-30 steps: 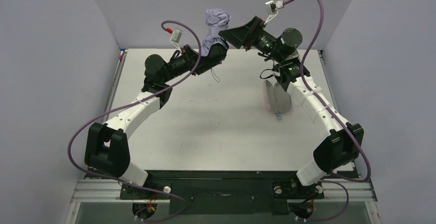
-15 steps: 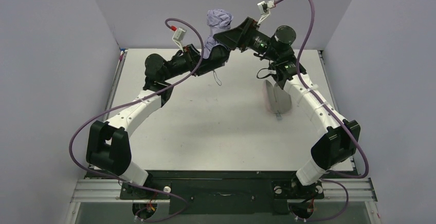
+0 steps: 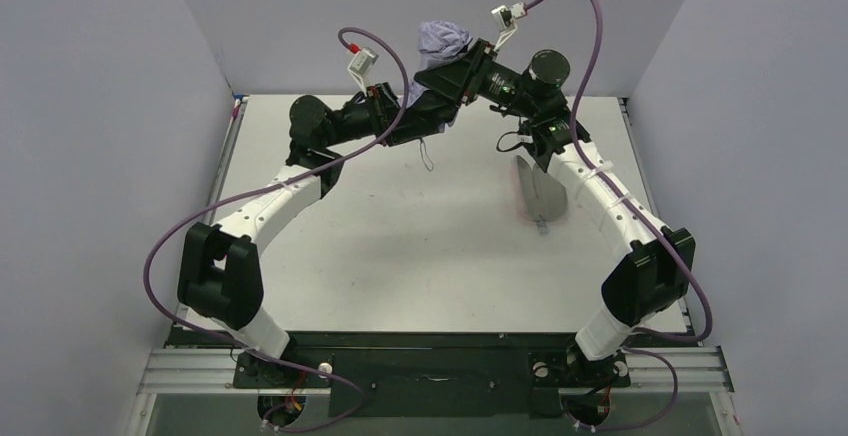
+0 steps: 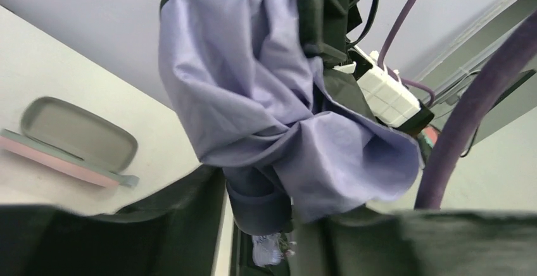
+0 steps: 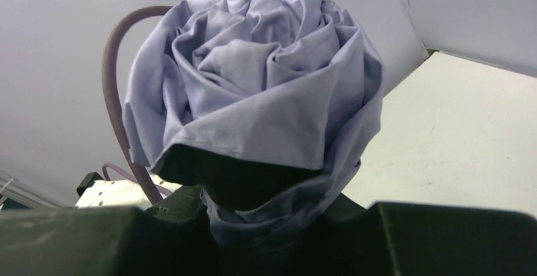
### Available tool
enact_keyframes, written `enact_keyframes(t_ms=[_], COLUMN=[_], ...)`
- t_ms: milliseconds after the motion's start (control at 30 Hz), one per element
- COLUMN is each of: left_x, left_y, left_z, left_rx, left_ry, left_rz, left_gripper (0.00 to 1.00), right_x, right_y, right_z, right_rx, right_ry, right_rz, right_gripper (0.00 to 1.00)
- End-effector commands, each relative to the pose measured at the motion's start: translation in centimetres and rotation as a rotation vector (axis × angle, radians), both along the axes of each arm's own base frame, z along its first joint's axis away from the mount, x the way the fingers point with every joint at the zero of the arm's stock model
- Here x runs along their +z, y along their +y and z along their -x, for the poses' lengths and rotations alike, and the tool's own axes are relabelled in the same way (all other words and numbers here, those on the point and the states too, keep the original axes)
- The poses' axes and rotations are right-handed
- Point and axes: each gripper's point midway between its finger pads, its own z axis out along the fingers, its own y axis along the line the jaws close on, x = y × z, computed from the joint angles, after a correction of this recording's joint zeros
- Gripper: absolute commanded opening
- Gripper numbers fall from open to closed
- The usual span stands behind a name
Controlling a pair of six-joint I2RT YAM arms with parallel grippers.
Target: Open the umbrella
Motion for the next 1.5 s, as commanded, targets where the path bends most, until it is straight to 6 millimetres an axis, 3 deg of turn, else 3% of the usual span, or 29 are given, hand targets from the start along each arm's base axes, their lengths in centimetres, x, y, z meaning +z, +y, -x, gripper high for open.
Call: enact_keyframes(t_ms=[0,33,67,100,133,167,200,233,367,600,700,767,900,933,1000,1267,1467], left_x=[4.5,3.8,4.1,3.1,3.2,1.9,2.0,0.7,-1.1,-1.6,-1.8,-2.4,-3.5,-3.8,-4.3,-6.6,-8.7], left_y=[1.8,2.5,3.1,3.6,4.0,4.3,4.6,4.6,4.2,1.9,1.2,1.0,1.1,1.2,1.3,1.7,2.1], left_z=[0.9,-0.2,-0.2,-0.9,-0.9,-1.2,-0.8,-0.7,0.3,1.4,1.7,1.5,1.1,1.0,0.9,2.3,3.6], left_rx=[0.061,0.106,0.142,0.174,0.207,0.221,0.242,0.242,0.241,0.237,0.24,0.253,0.279,0.285,0.295,0.255,0.208], left_ry=[-0.218,-0.193,-0.248,-0.217,-0.3,-0.275,-0.353,-0.327,-0.354,-0.358,-0.358,-0.335,-0.294,-0.289,-0.284,-0.319,-0.335], left_rz=[0.047,0.028,0.015,-0.021,-0.05,-0.099,-0.127,-0.165,-0.226,-0.245,-0.255,-0.273,-0.299,-0.305,-0.314,-0.341,-0.391], left_gripper=[0.47,0.58,0.63,0.68,0.69,0.71,0.72,0.73,0.74,0.71,0.66,0.57,0.25,0.1,0.0,0.0,0.0], right_x=[3.0,3.4,3.8,4.0,4.5,4.8,5.0,5.3,5.9,6.4,6.7,6.7,7.1,7.3,7.6,10.0,10.5], right_y=[-0.5,-1.0,-1.2,-1.5,-1.7,-1.9,-2.0,-2.1,-2.3,-2.1,-2.1,-2.3,-2.7,-2.8,-3.0,-4.2,-4.7], right_z=[0.4,0.2,0.0,-0.2,-0.3,-0.3,-0.4,-0.3,-0.1,0.3,0.5,0.6,0.6,0.6,0.3,-0.9,-1.5], right_rx=[0.006,-0.01,-0.026,-0.038,-0.051,-0.058,-0.064,-0.067,-0.074,-0.078,-0.082,-0.086,-0.096,-0.099,-0.105,-0.145,-0.16], right_ry=[-0.071,-0.074,-0.079,-0.083,-0.09,-0.096,-0.1,-0.107,-0.121,-0.132,-0.14,-0.145,-0.16,-0.164,-0.175,-0.238,-0.257], right_rz=[-0.068,-0.073,-0.08,-0.085,-0.093,-0.097,-0.101,-0.106,-0.123,-0.133,-0.139,-0.139,-0.142,-0.143,-0.144,-0.162,-0.16], right_gripper=[0.02,0.0,0.0,0.0,0.0,0.0,0.0,0.0,0.0,0.0,0.0,0.0,0.0,0.0,0.0,0.0,0.0])
